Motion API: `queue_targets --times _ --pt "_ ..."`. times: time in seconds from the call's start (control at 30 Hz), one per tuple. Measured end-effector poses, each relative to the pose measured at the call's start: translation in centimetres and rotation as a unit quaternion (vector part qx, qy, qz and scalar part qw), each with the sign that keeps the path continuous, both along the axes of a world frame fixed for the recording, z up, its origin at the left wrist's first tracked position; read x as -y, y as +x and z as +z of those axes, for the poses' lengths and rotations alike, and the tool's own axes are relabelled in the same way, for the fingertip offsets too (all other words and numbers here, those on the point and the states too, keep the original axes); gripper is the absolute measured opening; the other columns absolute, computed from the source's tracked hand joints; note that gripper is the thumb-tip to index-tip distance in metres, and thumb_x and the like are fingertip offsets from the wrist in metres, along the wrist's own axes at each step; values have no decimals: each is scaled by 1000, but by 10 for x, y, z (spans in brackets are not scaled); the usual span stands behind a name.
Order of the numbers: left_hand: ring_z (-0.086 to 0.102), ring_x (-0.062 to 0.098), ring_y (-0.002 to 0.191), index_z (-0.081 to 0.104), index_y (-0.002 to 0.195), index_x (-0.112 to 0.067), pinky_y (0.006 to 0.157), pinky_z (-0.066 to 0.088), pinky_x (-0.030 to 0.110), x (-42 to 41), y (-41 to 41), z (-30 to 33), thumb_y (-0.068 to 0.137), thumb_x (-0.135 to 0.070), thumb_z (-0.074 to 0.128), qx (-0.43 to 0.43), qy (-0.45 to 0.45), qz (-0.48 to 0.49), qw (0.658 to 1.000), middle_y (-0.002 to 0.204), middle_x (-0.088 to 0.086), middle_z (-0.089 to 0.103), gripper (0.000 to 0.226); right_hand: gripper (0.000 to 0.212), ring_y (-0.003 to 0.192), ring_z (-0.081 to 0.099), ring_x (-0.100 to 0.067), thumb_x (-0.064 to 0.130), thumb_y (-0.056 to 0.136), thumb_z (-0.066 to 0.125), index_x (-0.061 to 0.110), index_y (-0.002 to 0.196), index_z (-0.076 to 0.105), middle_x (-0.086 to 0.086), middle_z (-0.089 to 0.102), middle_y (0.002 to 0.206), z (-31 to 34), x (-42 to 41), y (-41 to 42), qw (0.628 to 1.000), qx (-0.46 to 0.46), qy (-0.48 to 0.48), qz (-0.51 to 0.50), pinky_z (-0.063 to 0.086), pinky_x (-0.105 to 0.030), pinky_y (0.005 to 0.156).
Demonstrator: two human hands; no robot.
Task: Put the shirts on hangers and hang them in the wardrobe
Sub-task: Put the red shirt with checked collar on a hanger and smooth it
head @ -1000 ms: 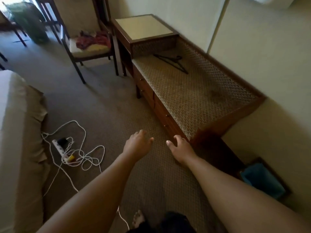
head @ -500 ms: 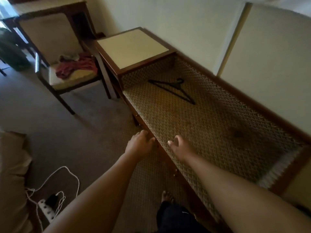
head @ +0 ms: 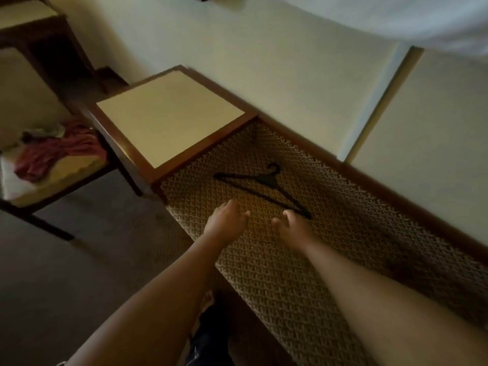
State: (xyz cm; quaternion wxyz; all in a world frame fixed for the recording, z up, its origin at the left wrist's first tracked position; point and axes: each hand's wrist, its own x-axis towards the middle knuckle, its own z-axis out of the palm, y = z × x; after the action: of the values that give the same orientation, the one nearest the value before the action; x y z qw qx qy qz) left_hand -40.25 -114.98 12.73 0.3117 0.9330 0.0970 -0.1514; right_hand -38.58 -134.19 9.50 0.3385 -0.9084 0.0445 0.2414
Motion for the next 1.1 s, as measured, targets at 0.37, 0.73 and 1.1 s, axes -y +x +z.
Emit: queue_targets --times 0.37,0.73,1.1 --pt "49 26 122 41 140 -15 99 46 42 -54 175 -71 96 -44 48 -78 -28 -130 988 136 9 49 54 60 137 37 -25 54 97 38 23 148 30 -3 33 153 -44 -32 107 983 -43 8 -178 35 -42 109" --pt "54 22 114 50 133 -16 96 47 38 -62 249 -154 97 -26 52 -7 -13 -115 993 127 5 55 38 47 119 47 -30 39 99 45 7 133 47 -18 49 130 -136 -15 151 982 54 -105 -148 40 -38 99" --pt "44 33 119 49 132 -16 100 38 43 -51 281 -224 95 -23 49 67 186 -242 950 129 13 50 38 35 117 43 -35 23 97 50 6 128 51 -18 48 126 -189 -7 182 960 100 -244 -94 39 -42 96"
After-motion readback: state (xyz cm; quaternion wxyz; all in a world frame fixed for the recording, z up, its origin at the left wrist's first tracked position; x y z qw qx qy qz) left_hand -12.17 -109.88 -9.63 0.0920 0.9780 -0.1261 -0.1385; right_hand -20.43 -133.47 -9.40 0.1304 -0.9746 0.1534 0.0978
